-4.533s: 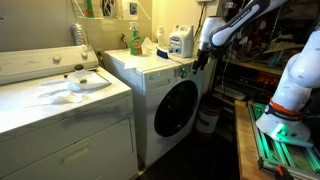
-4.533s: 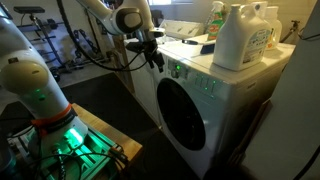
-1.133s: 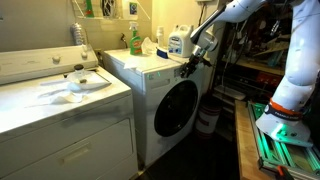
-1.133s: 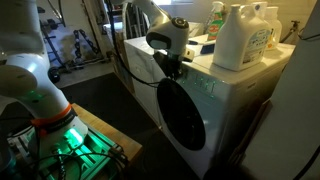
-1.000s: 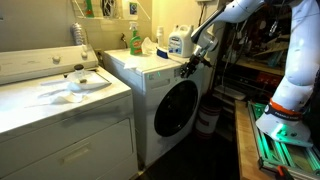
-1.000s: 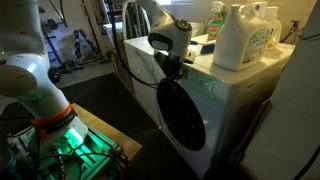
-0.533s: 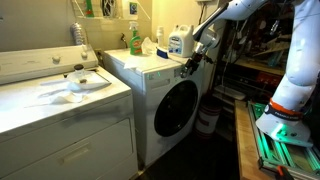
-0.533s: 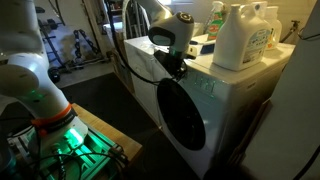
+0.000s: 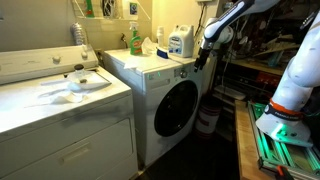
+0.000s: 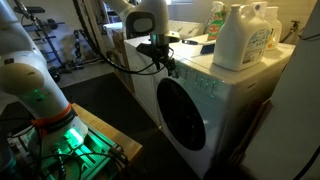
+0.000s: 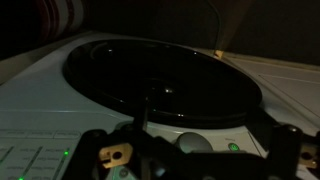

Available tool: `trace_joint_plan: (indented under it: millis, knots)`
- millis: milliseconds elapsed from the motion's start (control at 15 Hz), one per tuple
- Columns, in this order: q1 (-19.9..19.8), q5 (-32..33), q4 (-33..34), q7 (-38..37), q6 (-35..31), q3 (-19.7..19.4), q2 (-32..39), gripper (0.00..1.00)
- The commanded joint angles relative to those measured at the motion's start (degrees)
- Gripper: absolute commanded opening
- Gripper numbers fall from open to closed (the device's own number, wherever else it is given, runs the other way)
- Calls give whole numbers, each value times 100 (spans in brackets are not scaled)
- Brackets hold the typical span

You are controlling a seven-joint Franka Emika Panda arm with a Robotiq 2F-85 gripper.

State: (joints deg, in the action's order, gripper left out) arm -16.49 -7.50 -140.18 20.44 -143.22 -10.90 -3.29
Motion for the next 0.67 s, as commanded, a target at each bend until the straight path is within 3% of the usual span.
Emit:
trace_joint_plan:
  millis: [0,400,600]
  knots:
    - [133,1016,-860,-1297,-254,76,-1201,100]
    - [-38,1712,-1045,-3221,-90,636,-2040,100]
    - [113,1647,-879,-2952,-64,581,-1888,100]
